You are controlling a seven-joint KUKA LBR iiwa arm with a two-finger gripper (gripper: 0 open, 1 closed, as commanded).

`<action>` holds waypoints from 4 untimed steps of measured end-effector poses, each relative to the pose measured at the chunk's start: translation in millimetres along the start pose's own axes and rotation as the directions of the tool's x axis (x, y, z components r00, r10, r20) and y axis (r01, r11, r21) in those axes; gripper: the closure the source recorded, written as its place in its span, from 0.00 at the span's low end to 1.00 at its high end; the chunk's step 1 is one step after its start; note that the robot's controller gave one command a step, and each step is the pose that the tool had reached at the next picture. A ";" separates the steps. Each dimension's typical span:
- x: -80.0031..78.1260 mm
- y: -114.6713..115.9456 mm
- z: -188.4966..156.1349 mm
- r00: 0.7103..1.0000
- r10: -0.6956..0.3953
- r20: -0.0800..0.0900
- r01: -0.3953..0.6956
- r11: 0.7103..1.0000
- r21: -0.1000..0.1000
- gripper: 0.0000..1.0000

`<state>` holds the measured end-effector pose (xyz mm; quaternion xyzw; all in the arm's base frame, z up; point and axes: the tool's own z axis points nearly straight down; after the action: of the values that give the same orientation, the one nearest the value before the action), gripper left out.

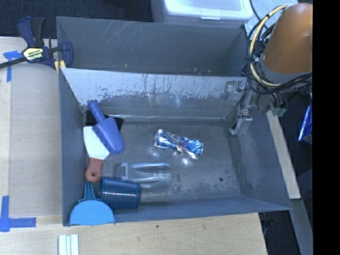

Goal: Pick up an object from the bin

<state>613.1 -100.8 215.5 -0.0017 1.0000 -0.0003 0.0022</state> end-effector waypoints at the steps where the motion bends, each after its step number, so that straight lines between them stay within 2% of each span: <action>1: 0.0 0.0 0.0 1.000 0.000 0.000 0.000 1.000 0.000 0.00; 2: -11.4 61.4 29.2 1.000 -0.006 0.001 0.006 1.000 -0.003 0.00; 3: -0.8 25.4 70.8 0.981 0.196 0.003 -0.196 0.981 0.004 0.00; 4: -6.8 43.6 72.3 0.989 0.146 0.009 -0.146 0.989 0.004 0.00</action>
Offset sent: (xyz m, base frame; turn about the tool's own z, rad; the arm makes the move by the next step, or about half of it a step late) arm 0.0107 0.0585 -0.0286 -0.0028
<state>620.1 -57.2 143.2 0.0713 0.9974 -0.0026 0.0064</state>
